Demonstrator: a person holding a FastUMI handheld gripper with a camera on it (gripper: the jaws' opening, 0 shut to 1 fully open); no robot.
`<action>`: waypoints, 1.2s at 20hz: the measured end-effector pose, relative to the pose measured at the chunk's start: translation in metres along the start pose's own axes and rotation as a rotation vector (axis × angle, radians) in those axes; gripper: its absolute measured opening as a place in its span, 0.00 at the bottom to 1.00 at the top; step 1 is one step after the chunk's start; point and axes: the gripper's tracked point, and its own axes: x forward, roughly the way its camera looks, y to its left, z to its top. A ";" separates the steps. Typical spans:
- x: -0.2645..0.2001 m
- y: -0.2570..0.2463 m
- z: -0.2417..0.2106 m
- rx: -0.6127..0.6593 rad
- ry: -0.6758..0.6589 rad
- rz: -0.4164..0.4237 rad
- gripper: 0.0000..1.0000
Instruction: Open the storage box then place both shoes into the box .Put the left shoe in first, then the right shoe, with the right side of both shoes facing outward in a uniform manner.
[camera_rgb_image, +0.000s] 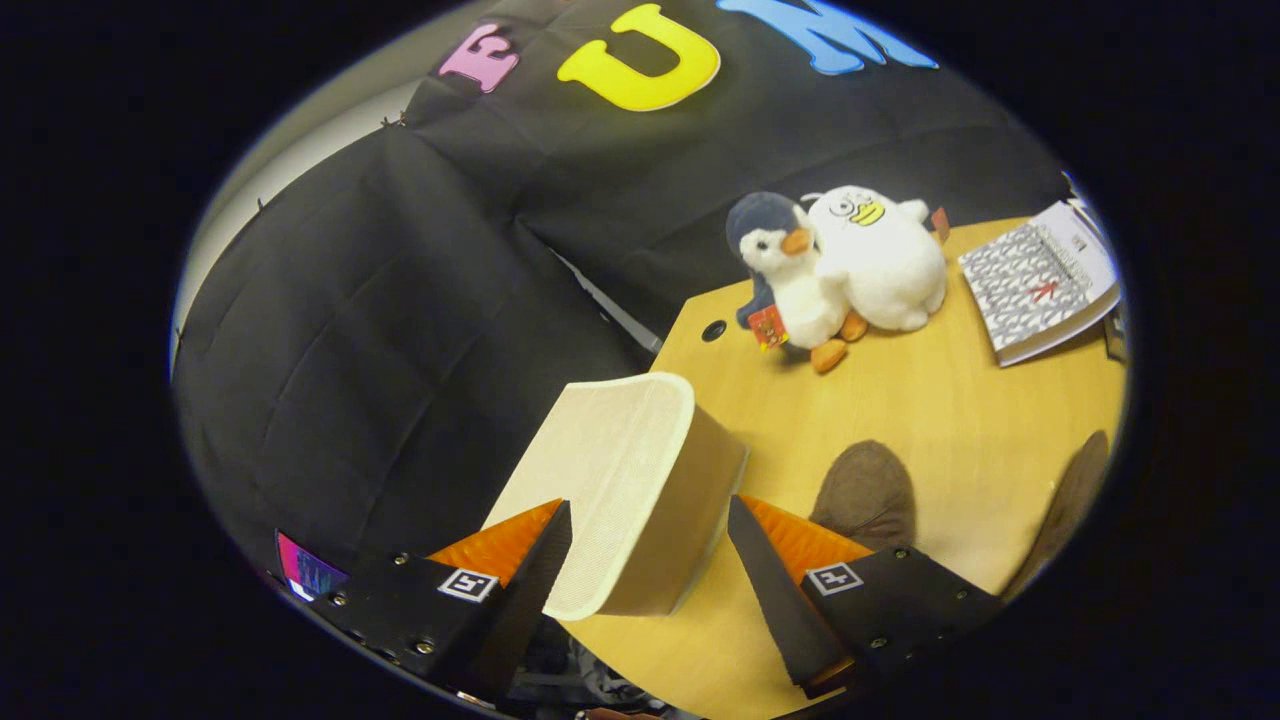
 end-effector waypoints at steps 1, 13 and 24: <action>0.009 0.003 -0.003 0.030 0.016 0.020 0.96; 0.070 0.000 -0.030 0.201 0.081 0.089 0.90; 0.064 0.018 -0.001 0.287 0.055 0.155 0.03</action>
